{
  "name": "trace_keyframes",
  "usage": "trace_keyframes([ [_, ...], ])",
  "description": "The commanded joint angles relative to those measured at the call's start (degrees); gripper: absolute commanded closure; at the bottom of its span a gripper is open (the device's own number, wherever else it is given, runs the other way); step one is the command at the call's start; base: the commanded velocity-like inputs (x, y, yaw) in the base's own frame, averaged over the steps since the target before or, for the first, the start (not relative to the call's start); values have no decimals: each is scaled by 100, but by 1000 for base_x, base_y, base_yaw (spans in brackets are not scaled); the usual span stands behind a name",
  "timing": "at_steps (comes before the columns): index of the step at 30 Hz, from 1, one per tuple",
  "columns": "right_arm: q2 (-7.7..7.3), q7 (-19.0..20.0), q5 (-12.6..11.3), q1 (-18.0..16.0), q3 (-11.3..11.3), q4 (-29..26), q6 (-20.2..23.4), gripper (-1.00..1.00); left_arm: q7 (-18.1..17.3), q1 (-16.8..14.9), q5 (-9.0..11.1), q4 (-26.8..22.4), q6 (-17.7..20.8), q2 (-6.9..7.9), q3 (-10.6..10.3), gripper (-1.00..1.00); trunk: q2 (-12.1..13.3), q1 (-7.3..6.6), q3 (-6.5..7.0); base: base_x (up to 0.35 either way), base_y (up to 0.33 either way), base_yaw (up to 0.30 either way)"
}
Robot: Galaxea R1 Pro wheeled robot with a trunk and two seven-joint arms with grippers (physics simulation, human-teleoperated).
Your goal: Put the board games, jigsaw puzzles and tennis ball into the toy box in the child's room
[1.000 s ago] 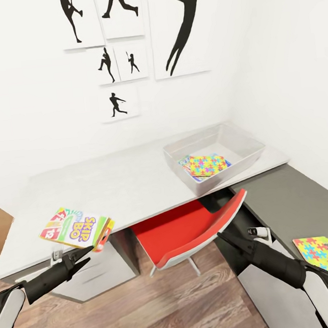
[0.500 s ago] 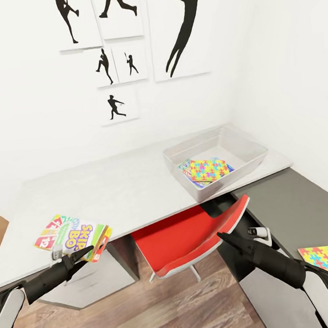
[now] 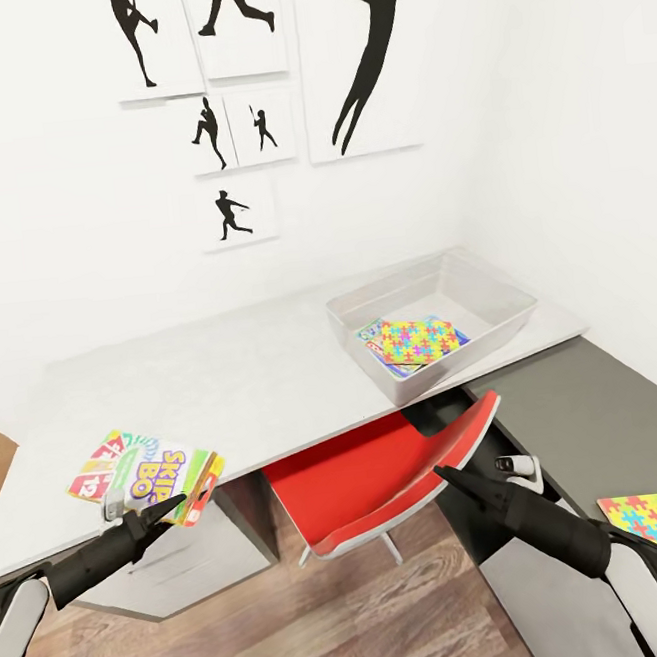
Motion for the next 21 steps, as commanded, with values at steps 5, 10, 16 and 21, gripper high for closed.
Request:
trace_keyframes([
  [5,0,-11,-18,-3,5,0,31,-100,-17,-6,28,1,29,-1,9,100,-3,0,-5,0,0,0],
  [10,0,-16,-18,-3,10,0,30,-100,-21,-4,55,1,36,17,18,100,37,-22,13,0,0,0],
  [16,0,-9,-18,-3,9,0,31,-100,-21,-4,63,1,36,19,15,100,278,-154,121,0,0,0],
  [21,0,-13,-18,-3,17,0,24,-100,-21,-4,60,1,36,19,11,100,478,-263,211,0,0,0],
])
